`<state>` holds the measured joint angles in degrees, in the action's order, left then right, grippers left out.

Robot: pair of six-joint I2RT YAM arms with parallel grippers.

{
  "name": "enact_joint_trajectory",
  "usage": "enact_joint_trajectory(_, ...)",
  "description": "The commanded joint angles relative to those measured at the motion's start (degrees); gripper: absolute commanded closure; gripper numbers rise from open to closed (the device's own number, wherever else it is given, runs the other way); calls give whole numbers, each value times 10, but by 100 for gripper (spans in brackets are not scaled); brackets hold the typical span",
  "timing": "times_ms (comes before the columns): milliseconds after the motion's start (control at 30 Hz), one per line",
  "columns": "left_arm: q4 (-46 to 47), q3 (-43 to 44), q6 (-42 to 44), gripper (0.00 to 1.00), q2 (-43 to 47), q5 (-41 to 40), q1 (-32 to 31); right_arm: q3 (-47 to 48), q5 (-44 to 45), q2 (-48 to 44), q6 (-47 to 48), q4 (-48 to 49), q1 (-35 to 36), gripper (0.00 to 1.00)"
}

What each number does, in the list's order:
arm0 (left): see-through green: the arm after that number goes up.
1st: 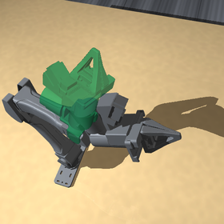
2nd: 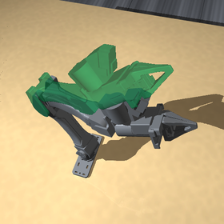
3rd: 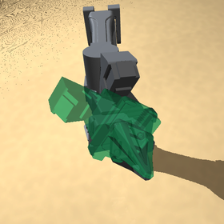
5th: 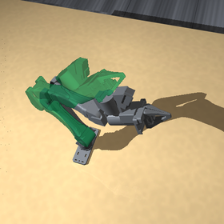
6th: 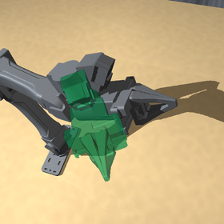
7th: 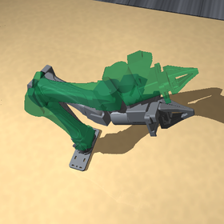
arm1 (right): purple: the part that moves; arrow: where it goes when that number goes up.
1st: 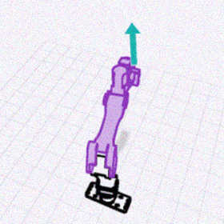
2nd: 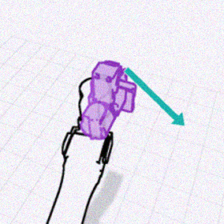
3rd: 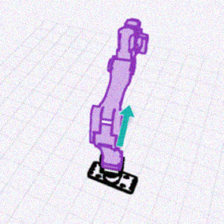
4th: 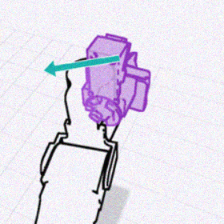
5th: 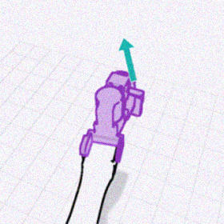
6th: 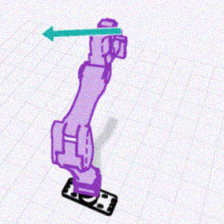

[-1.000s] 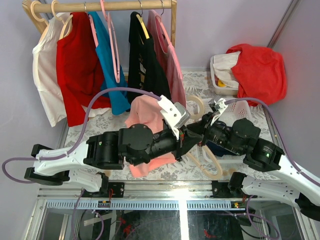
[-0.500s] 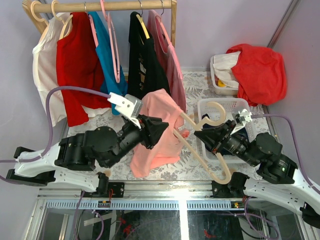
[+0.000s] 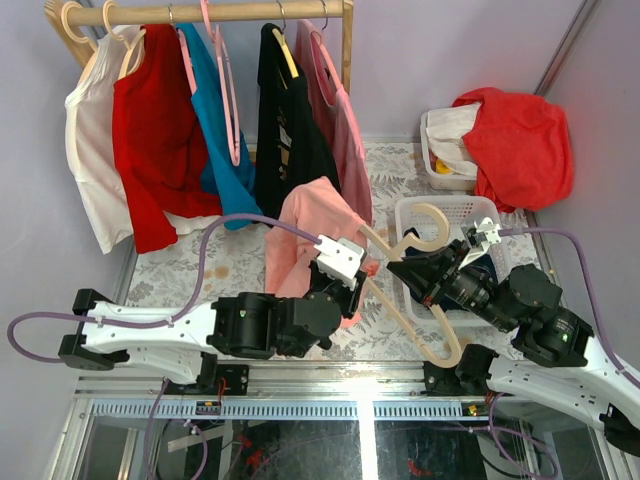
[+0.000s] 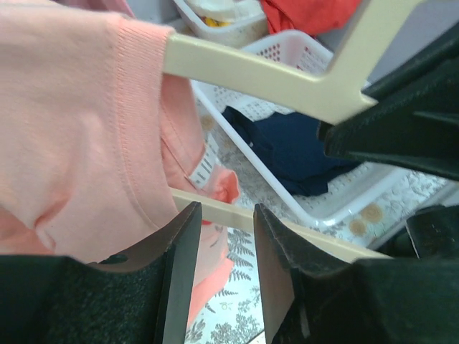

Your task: Place the t-shirt on the hanger

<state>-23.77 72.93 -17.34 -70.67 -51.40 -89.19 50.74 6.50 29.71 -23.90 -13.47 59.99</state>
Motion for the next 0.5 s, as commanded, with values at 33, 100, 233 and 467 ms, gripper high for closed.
enact_joint_trajectory(33, 78, 10, 10, 66, -7, -146, -24, 33, 10, -4, 11, 51, 0, 100)
enact_joint_trajectory(100, 96, 4, 22, 66, -7, -172, -34, 35, 12, -5, 13, 47, 0, 100)
enact_joint_trajectory(233, 122, -6, 38, 65, -8, -207, -37, 42, 9, -1, 17, 45, 0, 100)
enact_joint_trajectory(467, 213, -39, 99, 54, -6, -215, -17, 58, 1, 6, 22, 39, 0, 100)
